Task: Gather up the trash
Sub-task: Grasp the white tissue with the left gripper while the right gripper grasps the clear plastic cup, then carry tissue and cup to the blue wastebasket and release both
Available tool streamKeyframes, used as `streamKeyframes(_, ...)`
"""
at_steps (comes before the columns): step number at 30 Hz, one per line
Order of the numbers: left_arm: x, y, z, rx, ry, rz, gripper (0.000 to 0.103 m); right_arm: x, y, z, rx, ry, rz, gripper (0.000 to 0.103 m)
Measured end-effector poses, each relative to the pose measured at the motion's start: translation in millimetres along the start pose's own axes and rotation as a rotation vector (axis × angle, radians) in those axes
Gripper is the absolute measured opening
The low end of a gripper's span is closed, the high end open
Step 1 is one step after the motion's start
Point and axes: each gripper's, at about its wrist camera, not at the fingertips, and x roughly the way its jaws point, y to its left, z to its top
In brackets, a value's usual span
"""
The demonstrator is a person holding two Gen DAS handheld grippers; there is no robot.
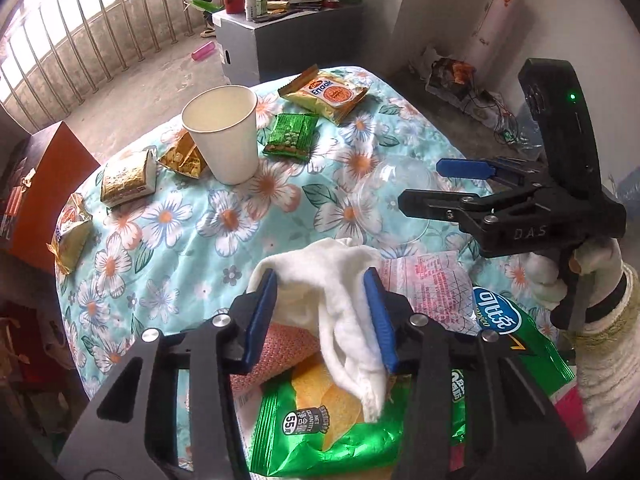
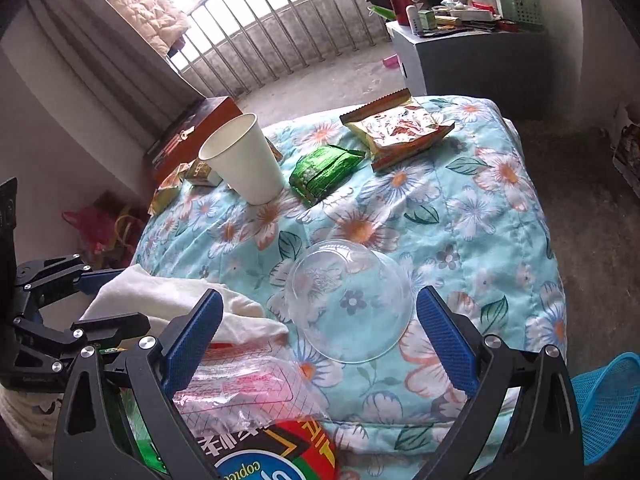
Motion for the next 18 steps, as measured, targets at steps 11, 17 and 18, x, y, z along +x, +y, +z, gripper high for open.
streamKeyframes(11, -22, 4, 10, -0.012, -0.086, 0.038, 0.007, -3, -21, 3, 0.100, -0.033, 0.034, 0.067)
streamKeyframes(17, -59, -7, 12, -0.013, -0.204, 0.075, 0.007, -47, -26, 1, 0.144, -0.122, 0.061, 0.067)
streamKeyframes(18, -65, -9, 12, -0.019, -0.213, 0.073, 0.007, -56, -26, 0, 0.148, -0.139, 0.063, 0.067)
